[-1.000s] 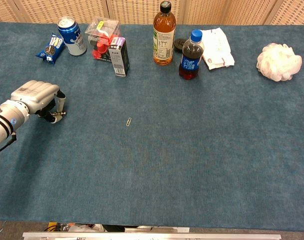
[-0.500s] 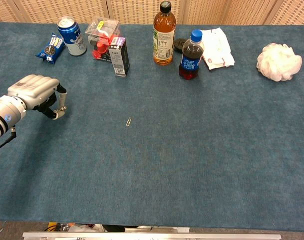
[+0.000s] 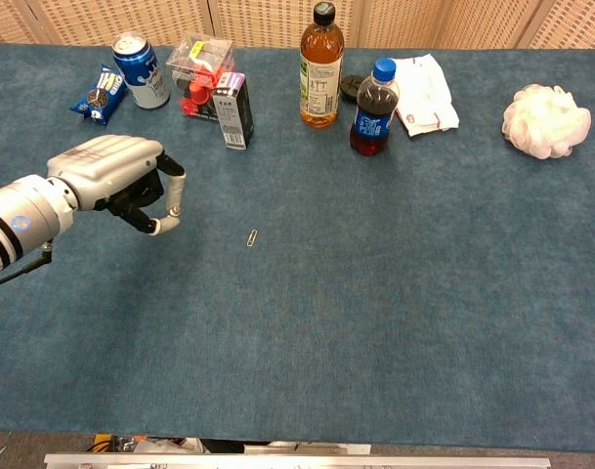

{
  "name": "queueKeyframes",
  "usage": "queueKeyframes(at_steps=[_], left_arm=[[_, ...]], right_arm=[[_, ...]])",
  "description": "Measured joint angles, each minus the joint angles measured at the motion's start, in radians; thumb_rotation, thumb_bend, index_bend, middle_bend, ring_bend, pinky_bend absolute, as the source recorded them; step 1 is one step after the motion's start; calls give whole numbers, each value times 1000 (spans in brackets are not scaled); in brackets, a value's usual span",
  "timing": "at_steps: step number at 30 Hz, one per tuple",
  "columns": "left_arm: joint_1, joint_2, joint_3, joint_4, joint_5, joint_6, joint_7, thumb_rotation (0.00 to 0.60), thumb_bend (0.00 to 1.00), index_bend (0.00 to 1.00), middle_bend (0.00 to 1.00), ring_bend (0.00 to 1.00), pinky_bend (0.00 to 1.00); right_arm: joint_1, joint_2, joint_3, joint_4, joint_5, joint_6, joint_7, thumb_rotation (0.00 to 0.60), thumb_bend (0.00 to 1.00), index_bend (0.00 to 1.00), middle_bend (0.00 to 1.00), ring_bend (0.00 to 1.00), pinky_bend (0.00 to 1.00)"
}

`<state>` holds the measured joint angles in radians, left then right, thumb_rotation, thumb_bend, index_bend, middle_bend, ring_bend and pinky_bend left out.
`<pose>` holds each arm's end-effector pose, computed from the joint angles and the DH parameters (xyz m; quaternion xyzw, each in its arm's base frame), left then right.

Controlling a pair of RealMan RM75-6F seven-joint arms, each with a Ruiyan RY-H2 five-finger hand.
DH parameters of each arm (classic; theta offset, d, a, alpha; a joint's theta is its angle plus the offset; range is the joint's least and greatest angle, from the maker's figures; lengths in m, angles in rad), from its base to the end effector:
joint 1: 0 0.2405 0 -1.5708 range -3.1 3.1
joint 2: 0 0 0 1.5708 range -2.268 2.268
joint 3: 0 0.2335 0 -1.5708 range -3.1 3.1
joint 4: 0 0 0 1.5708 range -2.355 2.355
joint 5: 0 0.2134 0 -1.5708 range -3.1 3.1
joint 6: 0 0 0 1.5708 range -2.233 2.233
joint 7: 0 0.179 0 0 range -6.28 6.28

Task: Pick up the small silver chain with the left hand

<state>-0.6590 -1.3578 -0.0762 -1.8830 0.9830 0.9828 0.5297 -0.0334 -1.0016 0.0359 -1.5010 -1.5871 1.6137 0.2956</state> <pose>-0.1285 0.2869 -0.0193 -0.7677 -0.4275 -0.3002 0.3712 -0.3195 -0.1755 0.2050 0.5671 -0.3885 0.4251 0.5889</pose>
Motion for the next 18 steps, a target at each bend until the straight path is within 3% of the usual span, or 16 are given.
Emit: queueKeyframes(at_steps=[5,18], left_arm=[[-30,-48,-8,-8,-11,-6,25,600,304,586,907,788,705],[-145,-229,-48,68,-167,15,134,600,304,588,906,788,704]], right_arm=[[-5,-1,-3,10,2,4,15,600,233,344,431,459,564],[-24,-1,-6,39,18,17,46,600,233,344,431,459,564]])
